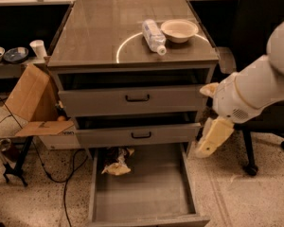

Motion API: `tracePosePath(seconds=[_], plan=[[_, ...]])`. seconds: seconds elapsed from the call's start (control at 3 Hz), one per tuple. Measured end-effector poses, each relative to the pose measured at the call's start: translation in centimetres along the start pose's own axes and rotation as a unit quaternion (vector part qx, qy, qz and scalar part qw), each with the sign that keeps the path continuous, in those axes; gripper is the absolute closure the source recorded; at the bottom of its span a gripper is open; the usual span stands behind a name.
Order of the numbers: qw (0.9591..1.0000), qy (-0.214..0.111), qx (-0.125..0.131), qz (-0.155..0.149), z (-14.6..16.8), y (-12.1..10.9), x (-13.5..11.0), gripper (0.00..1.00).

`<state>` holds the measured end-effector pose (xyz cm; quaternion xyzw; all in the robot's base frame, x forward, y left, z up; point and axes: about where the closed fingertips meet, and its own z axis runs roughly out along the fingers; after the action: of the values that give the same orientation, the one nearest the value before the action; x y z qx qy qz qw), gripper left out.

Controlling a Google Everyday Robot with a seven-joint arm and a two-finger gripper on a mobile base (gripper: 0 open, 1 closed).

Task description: Pick brown chip bag from bottom drawer and place on counter

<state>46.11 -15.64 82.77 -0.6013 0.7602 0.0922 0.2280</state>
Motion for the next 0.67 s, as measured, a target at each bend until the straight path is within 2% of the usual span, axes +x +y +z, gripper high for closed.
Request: tracePosePath(seconds=[0.33,0.67], plan=[[0.9943,-0.063,-0.065,0.055,11.1,2.3,-0.8,0.0],[0.9775,-0.118,-0.124,0.123,21.1,4.9,-3.1,0.0]])
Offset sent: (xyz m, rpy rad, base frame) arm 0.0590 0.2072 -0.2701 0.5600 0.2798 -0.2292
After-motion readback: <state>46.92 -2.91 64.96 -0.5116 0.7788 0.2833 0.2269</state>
